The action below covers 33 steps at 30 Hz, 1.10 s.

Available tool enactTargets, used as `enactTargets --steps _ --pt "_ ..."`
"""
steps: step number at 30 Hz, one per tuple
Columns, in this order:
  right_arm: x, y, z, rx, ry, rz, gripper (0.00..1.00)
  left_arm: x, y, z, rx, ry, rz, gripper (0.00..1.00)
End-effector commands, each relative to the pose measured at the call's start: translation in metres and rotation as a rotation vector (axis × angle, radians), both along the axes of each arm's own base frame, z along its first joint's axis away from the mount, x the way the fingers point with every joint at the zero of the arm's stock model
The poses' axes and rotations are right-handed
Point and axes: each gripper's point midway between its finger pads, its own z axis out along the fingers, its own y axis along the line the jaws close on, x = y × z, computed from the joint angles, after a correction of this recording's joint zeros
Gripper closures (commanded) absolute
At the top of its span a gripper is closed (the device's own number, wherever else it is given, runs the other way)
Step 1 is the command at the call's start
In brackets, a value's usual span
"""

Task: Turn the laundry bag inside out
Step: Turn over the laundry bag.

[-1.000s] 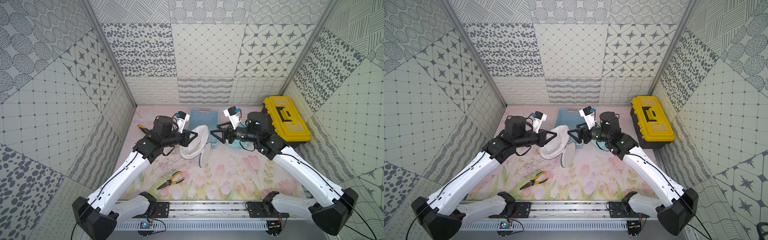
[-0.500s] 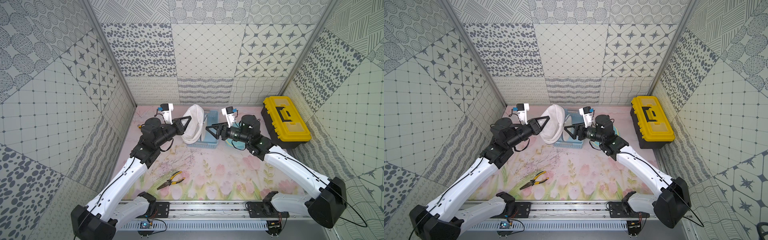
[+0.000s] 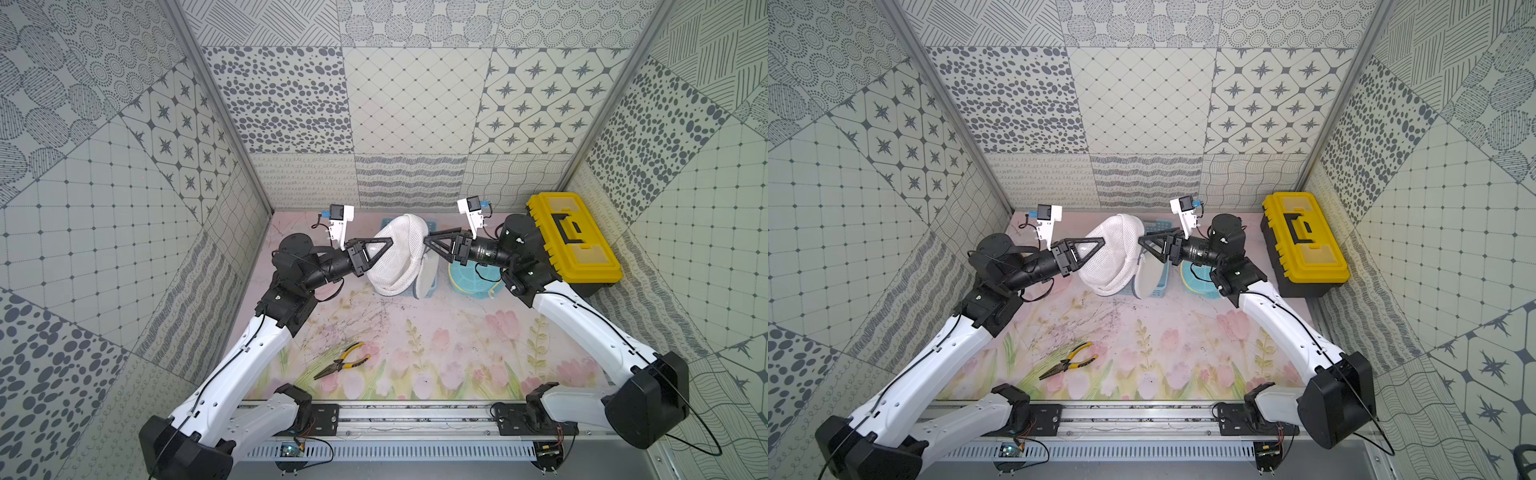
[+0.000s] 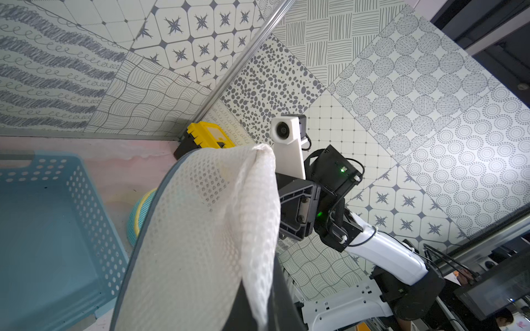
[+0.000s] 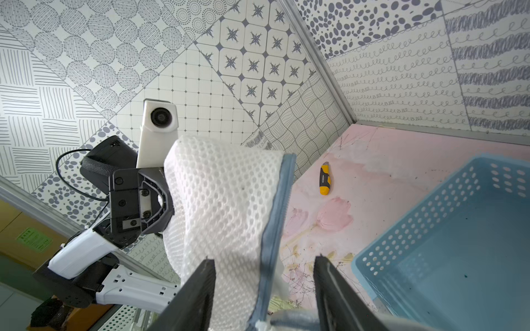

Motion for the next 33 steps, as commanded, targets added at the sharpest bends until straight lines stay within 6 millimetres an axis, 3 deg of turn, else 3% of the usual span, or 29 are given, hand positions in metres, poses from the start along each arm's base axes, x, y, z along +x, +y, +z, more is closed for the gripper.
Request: enactTargets --steps 1,4,8,11,14,20,25,29,33 --pt "-0.003 0.004 0.02 0.04 -0.052 0.037 0.46 -0.021 -0.007 0.02 -0.032 -0.093 -0.132 1.0" --pt "-0.003 0.004 0.021 0.042 -0.053 0.028 0.56 -0.02 -0.007 0.018 -0.024 -0.086 -0.125 1.0" --pt "0.001 -0.001 0.022 0.034 -0.052 -0.021 0.9 -0.02 -0.008 0.014 -0.013 -0.078 -0.129 1.0" --pt "0.003 -0.005 0.025 0.033 -0.06 -0.055 1.0 -0.022 -0.007 0.015 -0.006 -0.082 -0.127 1.0" --pt "0.01 -0.01 0.024 0.033 -0.036 -0.112 1.0 -0.026 -0.006 0.02 -0.032 -0.085 -0.138 1.0" --pt "0.041 -0.016 -0.035 -0.125 0.15 -0.256 1.0 -0.031 0.007 0.067 -0.259 -0.154 -0.108 1.0" --pt "0.029 0.011 -0.087 -0.23 0.217 -0.188 1.0 -0.021 0.023 0.099 -0.454 -0.183 -0.047 1.0" --pt "0.031 0.0 -0.128 -0.308 0.263 -0.253 1.0 -0.008 0.039 0.108 -0.638 -0.118 -0.053 1.0" --pt "0.044 -0.03 -0.158 -0.44 0.277 -0.427 1.0 0.022 0.051 0.098 -0.862 0.087 -0.114 1.0"
